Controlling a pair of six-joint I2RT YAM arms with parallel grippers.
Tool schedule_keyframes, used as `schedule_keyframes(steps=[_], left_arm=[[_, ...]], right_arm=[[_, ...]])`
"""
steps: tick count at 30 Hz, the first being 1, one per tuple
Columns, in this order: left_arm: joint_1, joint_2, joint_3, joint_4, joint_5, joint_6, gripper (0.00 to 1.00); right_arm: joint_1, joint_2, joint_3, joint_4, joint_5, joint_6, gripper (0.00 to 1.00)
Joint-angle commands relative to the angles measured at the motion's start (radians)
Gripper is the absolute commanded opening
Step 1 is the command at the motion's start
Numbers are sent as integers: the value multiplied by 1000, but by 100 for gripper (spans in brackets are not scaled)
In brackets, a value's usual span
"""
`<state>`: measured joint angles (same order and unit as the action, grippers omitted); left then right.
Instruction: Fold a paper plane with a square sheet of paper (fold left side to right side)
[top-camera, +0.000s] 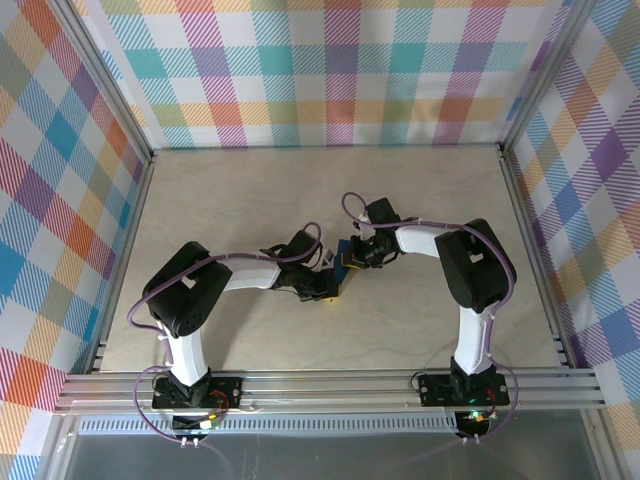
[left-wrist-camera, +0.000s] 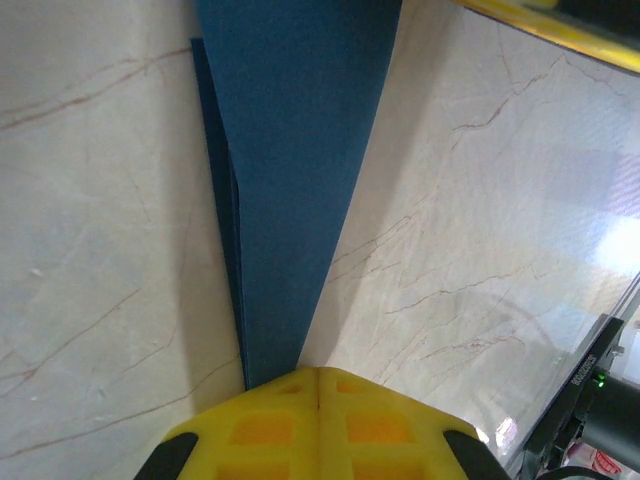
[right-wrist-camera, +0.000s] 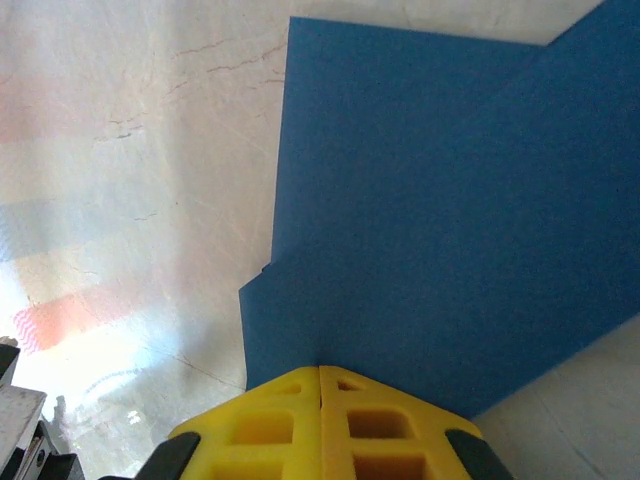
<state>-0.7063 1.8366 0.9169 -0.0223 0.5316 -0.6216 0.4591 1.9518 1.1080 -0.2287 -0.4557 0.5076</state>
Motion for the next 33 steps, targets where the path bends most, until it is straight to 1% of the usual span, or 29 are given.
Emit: schedule_keyframes(steps=[1, 9, 17, 22, 25, 28, 33], left_arm=[[-9, -12, -50, -54, -8, -18, 0], [-26, -47, -118, -47, -21, -35, 0], [-36, -116, -179, -7, 2, -70, 0], [-17, -194, -128, -31, 36, -59, 0], [9, -206, -74, -78, 29, -19, 0], [34, -157, -16, -100, 43, 19, 0], [39, -43, 84, -102, 70, 49, 0]], right_arm=[[4, 79, -33, -156, 146, -32, 0], [4, 81, -26, -173, 157, -40, 0], [4, 83, -25, -172, 149, -40, 0], [4, 79, -24, -174, 146, -39, 0], [4, 78, -26, -169, 143, -37, 0], [4, 79, -26, -166, 140, -37, 0], [6, 78, -23, -165, 137, -34, 0]])
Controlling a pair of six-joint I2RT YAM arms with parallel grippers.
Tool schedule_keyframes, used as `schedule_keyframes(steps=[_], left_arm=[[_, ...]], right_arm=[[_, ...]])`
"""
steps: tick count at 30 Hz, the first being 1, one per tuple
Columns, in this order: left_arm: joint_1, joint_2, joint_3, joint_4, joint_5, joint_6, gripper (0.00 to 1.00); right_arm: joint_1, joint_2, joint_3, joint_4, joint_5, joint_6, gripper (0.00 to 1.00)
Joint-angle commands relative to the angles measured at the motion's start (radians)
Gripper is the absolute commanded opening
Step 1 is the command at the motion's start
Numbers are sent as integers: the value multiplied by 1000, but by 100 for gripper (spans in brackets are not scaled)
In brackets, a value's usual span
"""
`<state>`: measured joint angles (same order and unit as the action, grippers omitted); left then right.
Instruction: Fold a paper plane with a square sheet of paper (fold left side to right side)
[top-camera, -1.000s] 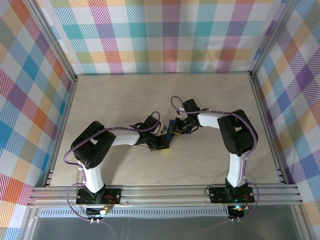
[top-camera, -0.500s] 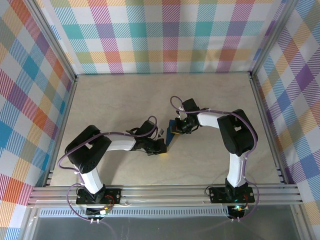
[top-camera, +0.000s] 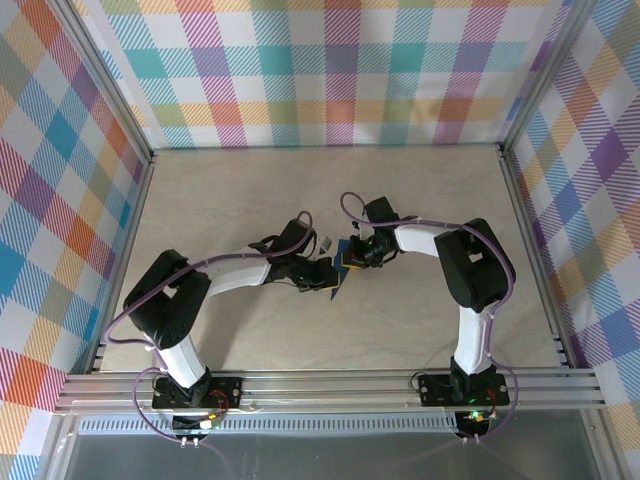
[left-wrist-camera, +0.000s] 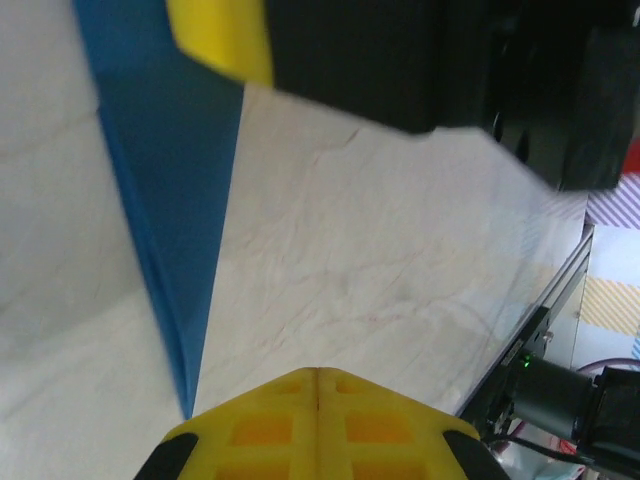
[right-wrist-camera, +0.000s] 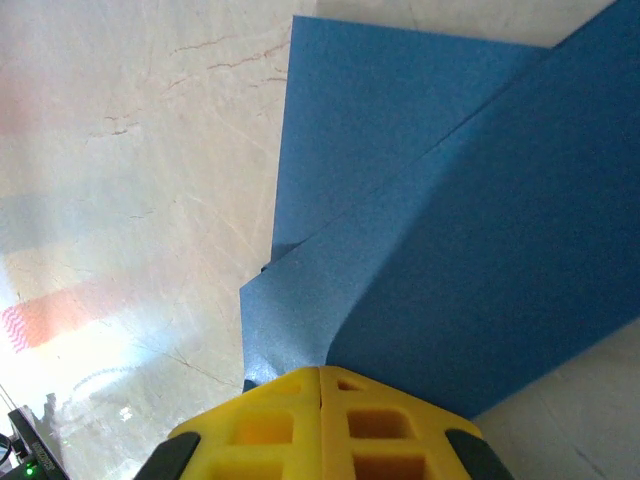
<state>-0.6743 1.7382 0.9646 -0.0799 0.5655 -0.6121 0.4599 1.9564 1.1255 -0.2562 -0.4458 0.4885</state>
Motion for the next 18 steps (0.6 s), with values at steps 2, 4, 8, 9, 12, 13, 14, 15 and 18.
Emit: schedule_keyframes(steps=[2, 4, 8, 9, 12, 13, 14, 15, 18], left_arm=[[7, 95, 65, -44, 40, 47, 0], [7, 125, 87, -52, 32, 60, 0], [10, 163, 95, -58, 11, 69, 0], [10, 168, 92, -62, 5, 73, 0], [10, 172, 69, -59, -6, 73, 0], [10, 170, 56, -54, -8, 71, 0], [10, 167, 43, -49, -10, 70, 0], [10, 165, 32, -48, -11, 68, 0], [10, 158, -4, -34, -16, 59, 0]], right_arm=[[5, 74, -39, -138, 125, -15, 0], [6, 73, -38, -137, 122, -15, 0], [8, 65, -35, -137, 112, -16, 0], [8, 63, -35, -134, 107, -15, 0], [8, 49, -30, -125, 87, -13, 0], [8, 44, -27, -119, 77, -11, 0], [9, 40, -25, -112, 67, -7, 0], [8, 36, -23, -107, 58, -4, 0], [9, 22, -14, -86, 27, 5, 0]])
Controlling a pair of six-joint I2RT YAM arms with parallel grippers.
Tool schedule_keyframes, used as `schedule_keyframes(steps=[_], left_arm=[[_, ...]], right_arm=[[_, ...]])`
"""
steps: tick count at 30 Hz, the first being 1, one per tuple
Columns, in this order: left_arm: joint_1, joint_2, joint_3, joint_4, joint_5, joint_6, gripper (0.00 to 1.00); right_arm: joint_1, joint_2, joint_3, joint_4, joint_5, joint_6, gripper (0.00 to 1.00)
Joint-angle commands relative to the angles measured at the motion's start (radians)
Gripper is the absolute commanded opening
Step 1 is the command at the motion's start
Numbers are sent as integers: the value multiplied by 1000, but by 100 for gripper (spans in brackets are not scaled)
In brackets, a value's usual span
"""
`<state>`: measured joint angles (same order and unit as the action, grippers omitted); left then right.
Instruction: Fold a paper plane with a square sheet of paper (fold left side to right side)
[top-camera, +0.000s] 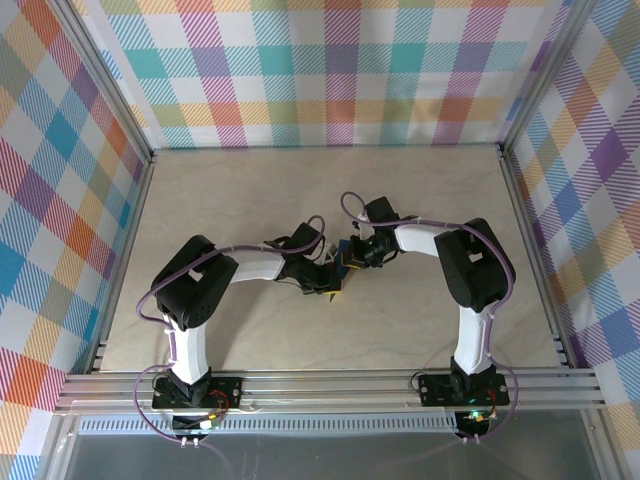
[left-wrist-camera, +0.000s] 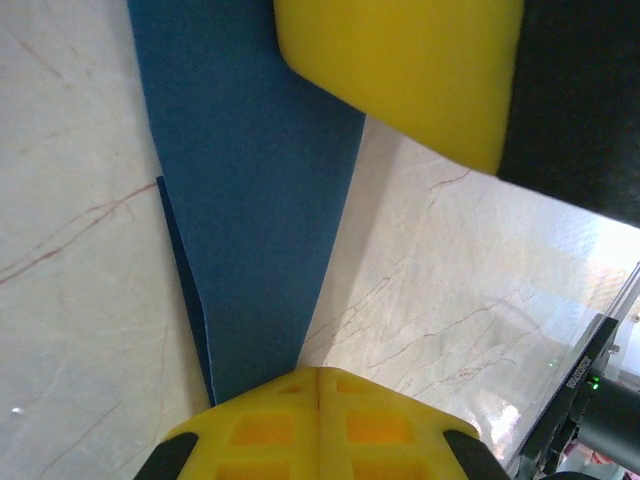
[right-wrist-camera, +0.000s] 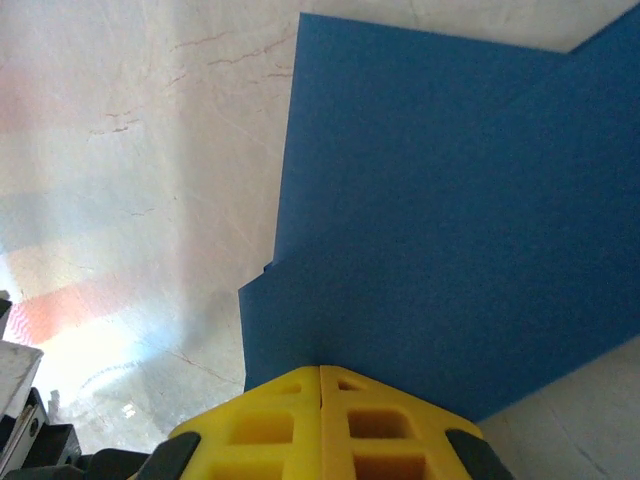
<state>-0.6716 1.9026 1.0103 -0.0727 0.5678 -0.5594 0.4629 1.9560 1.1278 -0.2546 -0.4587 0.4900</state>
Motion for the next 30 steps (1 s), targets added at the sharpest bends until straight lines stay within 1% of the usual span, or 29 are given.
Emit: schedule_keyframes(steps=[1, 9, 12, 23, 27, 30], left_arm=[[7, -8, -63, -31, -17, 1, 0], [6, -12, -129, 34, -7, -34, 0], [6, -13, -135, 43, -6, -38, 0], [6, -27, -129, 44, -5, -39, 0], [6, -40, -118, 47, 2, -45, 0], [9, -54, -91, 43, 10, -46, 0]], right_arm=[[5, 18, -9, -84, 28, 4, 0], [-10, -16, 32, -30, -58, 21, 0], [-18, -7, 38, -17, -66, 22, 0], [-47, 38, 20, -9, -9, 10, 0], [-49, 46, 24, -56, 42, -17, 0], [-48, 44, 7, -61, 47, -28, 0]])
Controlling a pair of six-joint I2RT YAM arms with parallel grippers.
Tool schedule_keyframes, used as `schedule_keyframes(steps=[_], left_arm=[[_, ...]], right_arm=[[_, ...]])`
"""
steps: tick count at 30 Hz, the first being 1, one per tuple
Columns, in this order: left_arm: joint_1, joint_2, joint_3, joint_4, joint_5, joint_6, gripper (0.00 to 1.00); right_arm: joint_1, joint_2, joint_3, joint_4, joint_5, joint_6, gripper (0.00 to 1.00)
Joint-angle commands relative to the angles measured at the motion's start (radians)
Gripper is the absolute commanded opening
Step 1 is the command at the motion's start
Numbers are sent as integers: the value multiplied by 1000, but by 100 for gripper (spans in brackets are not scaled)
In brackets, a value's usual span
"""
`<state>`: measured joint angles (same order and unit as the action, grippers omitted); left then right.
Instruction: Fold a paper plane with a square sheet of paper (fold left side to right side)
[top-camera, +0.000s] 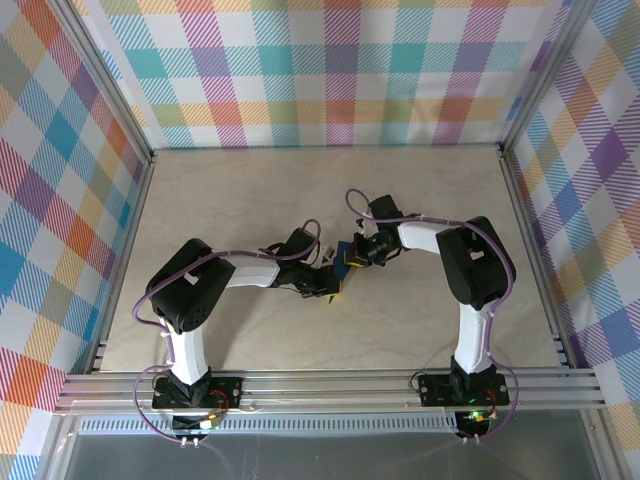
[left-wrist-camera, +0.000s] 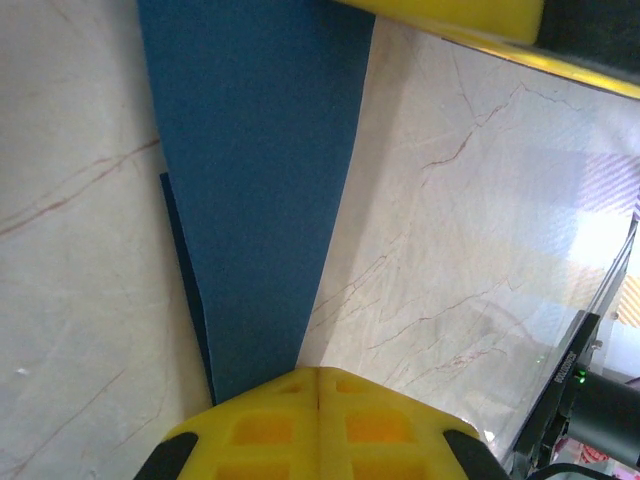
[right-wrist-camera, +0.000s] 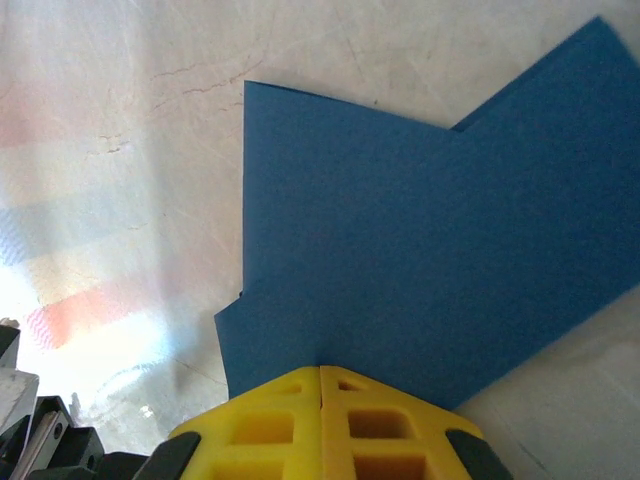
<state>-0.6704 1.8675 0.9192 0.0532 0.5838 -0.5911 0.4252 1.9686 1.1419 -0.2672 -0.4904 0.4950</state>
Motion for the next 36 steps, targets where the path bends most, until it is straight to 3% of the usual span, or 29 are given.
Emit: schedule_keyframes(steps=[1, 16, 36], left_arm=[[9, -21, 17, -88, -3, -11, 0], [25, 98, 233, -216, 11, 75, 0], [25, 153, 274, -260, 4, 125, 0]], right_arm=[[-10, 33, -12, -49, 75, -36, 0], [1, 40, -69, -32, 70, -27, 0], [14, 71, -34, -109, 146, -51, 0]])
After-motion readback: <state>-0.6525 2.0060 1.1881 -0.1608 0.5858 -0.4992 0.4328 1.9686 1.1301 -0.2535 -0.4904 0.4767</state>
